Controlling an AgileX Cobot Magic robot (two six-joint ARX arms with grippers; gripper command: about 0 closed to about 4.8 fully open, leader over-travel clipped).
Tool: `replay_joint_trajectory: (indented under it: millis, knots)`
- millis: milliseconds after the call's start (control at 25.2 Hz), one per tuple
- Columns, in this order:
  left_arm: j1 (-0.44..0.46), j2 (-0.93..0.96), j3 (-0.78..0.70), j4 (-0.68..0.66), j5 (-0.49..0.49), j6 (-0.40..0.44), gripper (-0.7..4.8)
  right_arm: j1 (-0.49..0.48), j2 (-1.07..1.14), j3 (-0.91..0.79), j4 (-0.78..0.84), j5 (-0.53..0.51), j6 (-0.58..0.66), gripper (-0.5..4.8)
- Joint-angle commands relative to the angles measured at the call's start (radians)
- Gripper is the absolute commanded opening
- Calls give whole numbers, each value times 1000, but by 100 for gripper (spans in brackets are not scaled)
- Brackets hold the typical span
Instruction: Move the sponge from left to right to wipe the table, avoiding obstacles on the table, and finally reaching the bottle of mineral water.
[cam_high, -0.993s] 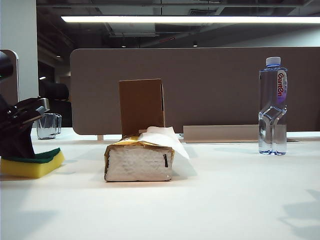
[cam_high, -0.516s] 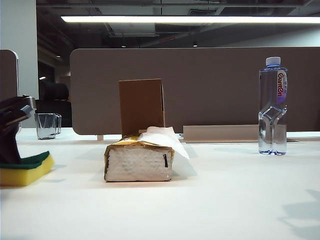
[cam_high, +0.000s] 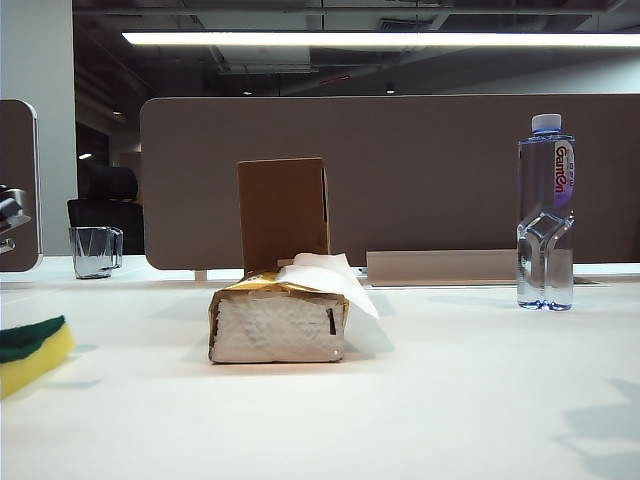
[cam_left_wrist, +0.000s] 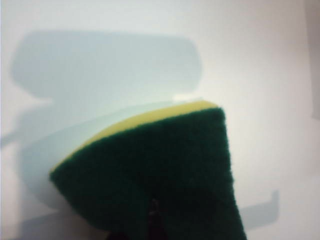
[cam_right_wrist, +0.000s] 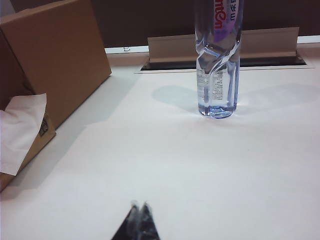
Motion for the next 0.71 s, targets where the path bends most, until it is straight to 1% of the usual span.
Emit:
replay_joint_trajectory:
  millis: [40,159,357,476,715]
  knots:
    - [-14,-33,-62,-54,-16,-14,-6,1,-1,0,19,-4,2,-1]
    - [-39,-48,-92,-55,-16,-28,-6,1,-1,0,20,-4,2,-1]
    - [-153,-58,-134,-32,-21,-97,-6,1,-1,0,37,-19,2,-2]
    - [-191,-69,-137,-23,-23,-119,-6,1,-1,0,38,-19,2,-1]
    - [-219,-113,-137,-42,-22,-151,-6,1,-1,0,37,-19,2,-1]
